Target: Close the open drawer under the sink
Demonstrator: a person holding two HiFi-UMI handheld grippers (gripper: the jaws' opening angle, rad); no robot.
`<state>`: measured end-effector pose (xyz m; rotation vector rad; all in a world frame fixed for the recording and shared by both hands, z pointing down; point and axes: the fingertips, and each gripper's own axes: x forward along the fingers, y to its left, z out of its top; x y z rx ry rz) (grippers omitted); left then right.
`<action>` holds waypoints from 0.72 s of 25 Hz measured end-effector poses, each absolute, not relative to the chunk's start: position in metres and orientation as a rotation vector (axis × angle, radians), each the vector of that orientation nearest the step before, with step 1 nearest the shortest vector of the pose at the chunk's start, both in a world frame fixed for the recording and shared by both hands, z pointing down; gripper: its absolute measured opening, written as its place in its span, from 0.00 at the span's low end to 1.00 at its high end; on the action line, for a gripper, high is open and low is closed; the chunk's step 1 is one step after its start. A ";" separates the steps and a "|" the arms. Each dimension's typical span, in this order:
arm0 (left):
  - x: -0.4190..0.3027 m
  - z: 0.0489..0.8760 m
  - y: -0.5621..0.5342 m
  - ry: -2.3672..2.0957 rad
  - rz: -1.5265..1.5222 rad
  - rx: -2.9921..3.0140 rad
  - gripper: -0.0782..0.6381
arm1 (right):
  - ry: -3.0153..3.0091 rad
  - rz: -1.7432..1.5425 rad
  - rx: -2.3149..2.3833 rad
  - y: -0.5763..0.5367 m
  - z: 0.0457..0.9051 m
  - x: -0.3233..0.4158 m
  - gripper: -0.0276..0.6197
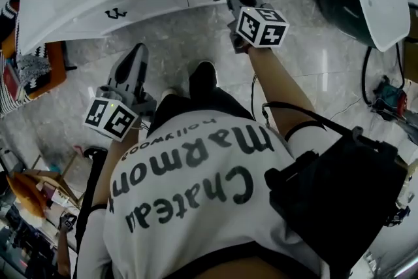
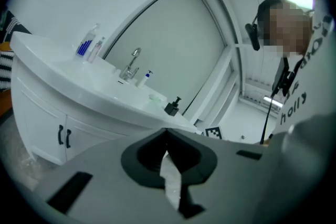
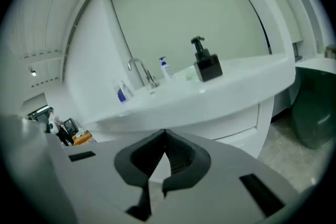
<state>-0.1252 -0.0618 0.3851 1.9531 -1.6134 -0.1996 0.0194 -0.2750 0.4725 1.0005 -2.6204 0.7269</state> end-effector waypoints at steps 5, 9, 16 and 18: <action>-0.121 0.344 -0.061 -1.458 -0.295 2.092 0.12 | -2.800 0.719 0.986 -0.225 0.378 0.017 0.06; -0.128 0.303 -0.054 -1.347 -0.364 2.198 0.12 | -2.901 0.722 1.033 -0.183 0.313 0.010 0.06; -0.152 0.263 -0.006 -1.260 -0.391 2.271 0.12 | -2.978 0.653 1.055 -0.107 0.250 -0.012 0.06; -0.159 0.258 0.011 -1.249 -0.386 2.289 0.12 | -2.972 0.633 1.069 -0.087 0.244 -0.014 0.06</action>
